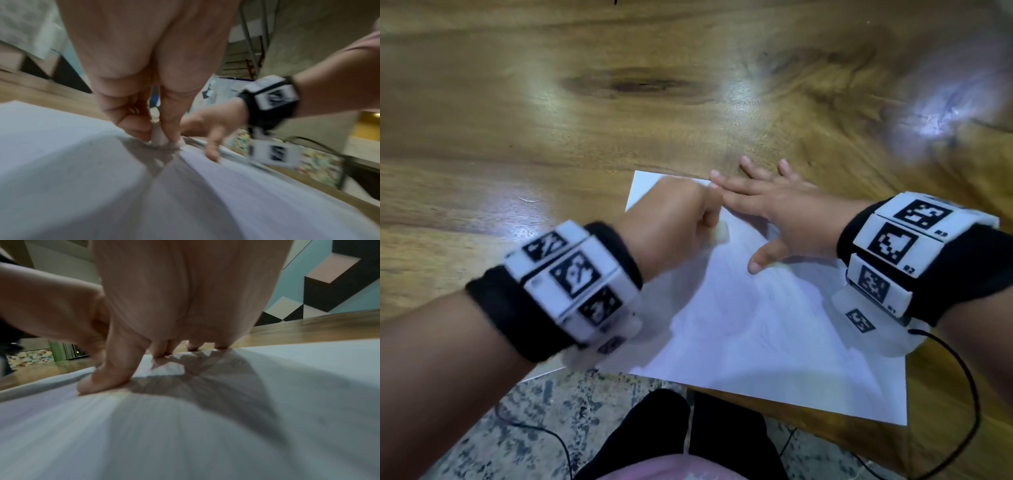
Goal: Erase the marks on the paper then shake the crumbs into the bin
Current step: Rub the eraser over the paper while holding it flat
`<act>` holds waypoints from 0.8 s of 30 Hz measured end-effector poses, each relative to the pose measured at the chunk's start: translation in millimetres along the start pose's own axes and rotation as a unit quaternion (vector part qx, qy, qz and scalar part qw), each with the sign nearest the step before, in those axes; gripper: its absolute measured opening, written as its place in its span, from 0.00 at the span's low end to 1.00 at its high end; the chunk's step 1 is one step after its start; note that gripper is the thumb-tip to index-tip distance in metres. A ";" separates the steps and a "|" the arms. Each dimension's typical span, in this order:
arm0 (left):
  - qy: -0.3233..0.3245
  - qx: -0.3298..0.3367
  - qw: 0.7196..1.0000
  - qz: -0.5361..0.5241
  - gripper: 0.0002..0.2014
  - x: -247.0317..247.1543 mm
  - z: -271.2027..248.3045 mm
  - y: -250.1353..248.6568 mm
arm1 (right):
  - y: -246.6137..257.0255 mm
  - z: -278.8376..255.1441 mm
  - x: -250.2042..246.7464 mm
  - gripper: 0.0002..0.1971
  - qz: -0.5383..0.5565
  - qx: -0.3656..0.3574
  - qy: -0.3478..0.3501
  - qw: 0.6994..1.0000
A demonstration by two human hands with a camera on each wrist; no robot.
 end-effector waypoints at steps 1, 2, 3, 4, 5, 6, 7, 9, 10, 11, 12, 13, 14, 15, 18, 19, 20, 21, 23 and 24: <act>0.031 0.029 0.999 0.006 0.07 9.4 -13.4 -3.2 | -0.5 0.0 0.4 0.56 -0.001 -0.002 -0.002 1.000; 0.066 0.047 0.997 0.010 0.07 18.3 -27.4 -6.3 | -0.6 0.0 1.0 0.56 -0.003 -0.003 -0.003 1.000; 0.103 0.053 0.993 0.010 0.08 25.5 -37.9 -7.2 | -0.5 0.0 1.7 0.55 -0.005 -0.004 -0.003 1.000; 0.129 0.051 0.990 0.009 0.07 28.9 -42.0 -5.8 | -0.4 -0.1 1.7 0.55 -0.005 -0.004 -0.003 1.000; 0.131 0.048 0.990 0.009 0.06 25.7 -38.4 -3.8 | -0.4 -0.1 1.4 0.55 -0.005 -0.003 -0.003 1.000; 0.107 0.040 0.993 0.009 0.04 17.6 -29.0 -1.8 | -0.2 -0.1 1.4 0.56 -0.004 -0.002 -0.002 1.000; 0.070 0.026 0.997 0.014 0.02 6.9 -16.7 1.4 | -0.3 0.1 1.2 0.56 -0.003 -0.001 -0.002 1.000; 0.003 -0.007 1.000 0.022 0.03 -11.1 6.9 8.2 | -0.2 0.6 1.0 0.56 0.000 0.002 -0.001 1.000; -0.003 -0.019 1.000 0.018 0.03 -11.9 12.3 9.7 | 0.0 0.9 0.8 0.55 -0.001 0.003 0.001 1.000; 0.007 -0.015 1.000 0.012 0.03 -8.0 11.5 8.3 | -0.1 1.1 0.5 0.55 -0.001 0.004 0.003 1.000; 0.022 0.004 1.000 0.012 0.04 -0.9 4.2 3.7 | -0.1 0.6 0.3 0.55 0.001 0.005 0.004 1.000; 0.048 0.034 0.998 0.013 0.05 8.7 -7.4 -0.9 | -0.2 0.3 0.4 0.55 0.001 0.005 0.006 1.000; 0.075 0.056 0.996 0.014 0.07 17.4 -21.4 -4.6 | -0.5 -0.2 0.3 0.55 0.000 0.005 0.007 1.000; 0.109 0.062 0.992 0.014 0.07 24.8 -34.6 -5.3 | -0.5 -0.4 0.5 0.56 -0.002 0.004 0.008 1.000; 0.116 0.035 0.993 0.007 0.05 17.4 -38.7 4.9 | -0.2 -0.5 0.7 0.56 -0.004 0.002 0.011 1.000; 0.077 0.023 0.997 0.004 0.03 5.7 -29.6 8.4 | -0.3 -0.5 0.9 0.56 -0.003 0.002 0.012 1.000; 0.036 0.006 0.999 0.003 0.04 -5.7 -18.8 12.6 | -0.2 -0.7 1.2 0.55 -0.001 0.003 0.013 1.000; 0.011 -0.002 1.000 0.003 0.06 -13.8 -9.7 15.4 | -0.3 -0.6 1.4 0.55 0.000 0.002 0.012 1.000; 0.008 -0.004 1.000 -0.004 0.04 -12.6 -3.6 18.6 | 0.2 -0.6 1.5 0.55 0.000 -0.001 0.010 1.000; 0.006 0.007 1.000 0.002 0.06 -9.0 -8.6 18.0 | 0.2 -0.4 1.2 0.55 0.000 -0.002 0.008 1.000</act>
Point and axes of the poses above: each hand's wrist, its own z-axis towards the middle knuckle, its own x-axis out of the palm, y = z × x, the point moved 7 cm from there along z, towards the middle knuckle, and after that the axes turned 8 degrees about -z, right-handed, at the moved point
